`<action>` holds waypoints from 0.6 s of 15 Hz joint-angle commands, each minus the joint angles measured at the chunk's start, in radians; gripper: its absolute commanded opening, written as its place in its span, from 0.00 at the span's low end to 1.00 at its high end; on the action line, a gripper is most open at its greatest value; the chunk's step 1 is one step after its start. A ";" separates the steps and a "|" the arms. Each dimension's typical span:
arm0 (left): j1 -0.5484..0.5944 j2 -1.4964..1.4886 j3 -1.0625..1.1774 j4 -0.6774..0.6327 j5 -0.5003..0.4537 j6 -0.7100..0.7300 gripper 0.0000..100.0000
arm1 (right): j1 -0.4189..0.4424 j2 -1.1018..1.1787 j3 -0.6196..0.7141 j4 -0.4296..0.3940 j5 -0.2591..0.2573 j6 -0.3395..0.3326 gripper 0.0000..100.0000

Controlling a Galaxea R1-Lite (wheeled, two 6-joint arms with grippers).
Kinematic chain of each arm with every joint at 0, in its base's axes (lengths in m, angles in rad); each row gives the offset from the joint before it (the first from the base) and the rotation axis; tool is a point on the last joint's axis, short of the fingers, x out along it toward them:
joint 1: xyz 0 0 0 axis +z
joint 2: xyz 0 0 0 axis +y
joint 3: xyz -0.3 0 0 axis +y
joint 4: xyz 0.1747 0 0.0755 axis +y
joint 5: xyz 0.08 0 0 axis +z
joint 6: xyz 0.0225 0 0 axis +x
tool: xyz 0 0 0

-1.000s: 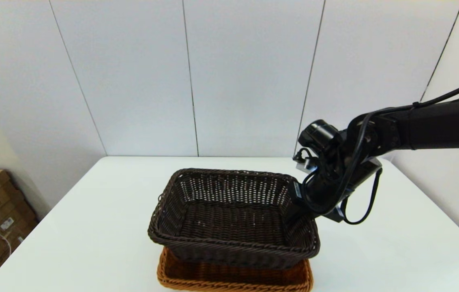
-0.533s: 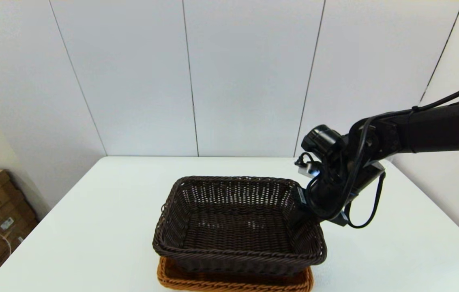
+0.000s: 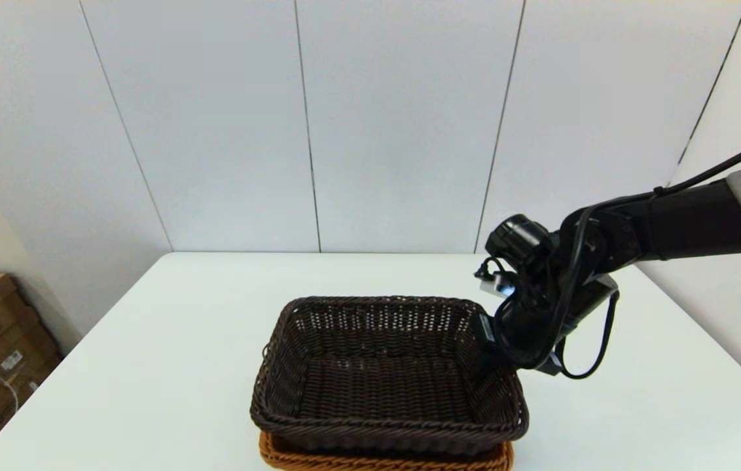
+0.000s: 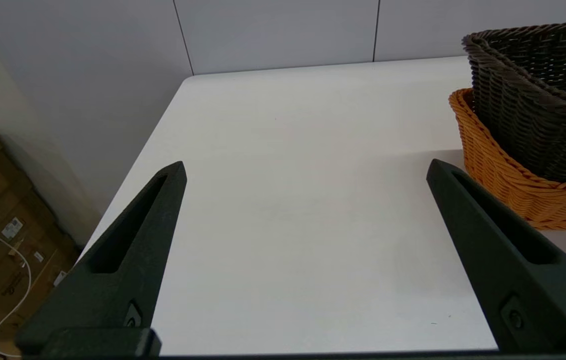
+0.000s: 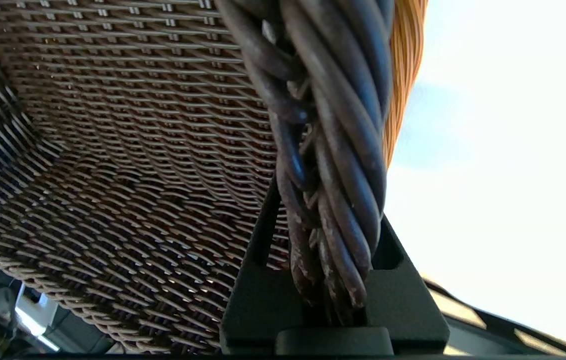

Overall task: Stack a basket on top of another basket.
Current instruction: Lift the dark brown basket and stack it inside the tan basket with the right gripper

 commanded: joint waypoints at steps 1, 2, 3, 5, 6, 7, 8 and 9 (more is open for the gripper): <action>0.000 0.001 0.003 0.000 0.000 0.000 1.00 | 0.000 -0.019 0.006 -0.001 -0.003 0.004 1.00; 0.000 0.001 0.003 0.000 0.000 0.000 1.00 | 0.000 -0.030 0.008 -0.003 -0.006 0.004 1.00; 0.000 0.001 0.003 0.000 0.000 0.000 1.00 | 0.000 -0.038 0.009 -0.003 -0.008 0.004 1.00; 0.000 0.001 0.003 0.000 0.000 0.000 1.00 | -0.006 -0.075 0.003 -0.004 -0.003 0.004 1.00; 0.000 0.001 0.003 0.000 0.000 0.000 1.00 | -0.012 -0.101 -0.011 -0.001 -0.003 0.006 1.00; 0.000 0.001 0.003 0.000 0.000 0.000 1.00 | -0.024 -0.130 -0.034 0.005 0.002 0.007 1.00; 0.000 0.001 0.003 0.000 0.000 -0.001 1.00 | -0.033 -0.154 -0.051 0.016 0.005 0.009 1.00; 0.000 0.001 0.003 0.000 0.000 -0.001 1.00 | -0.039 -0.182 -0.069 0.048 0.011 0.006 1.00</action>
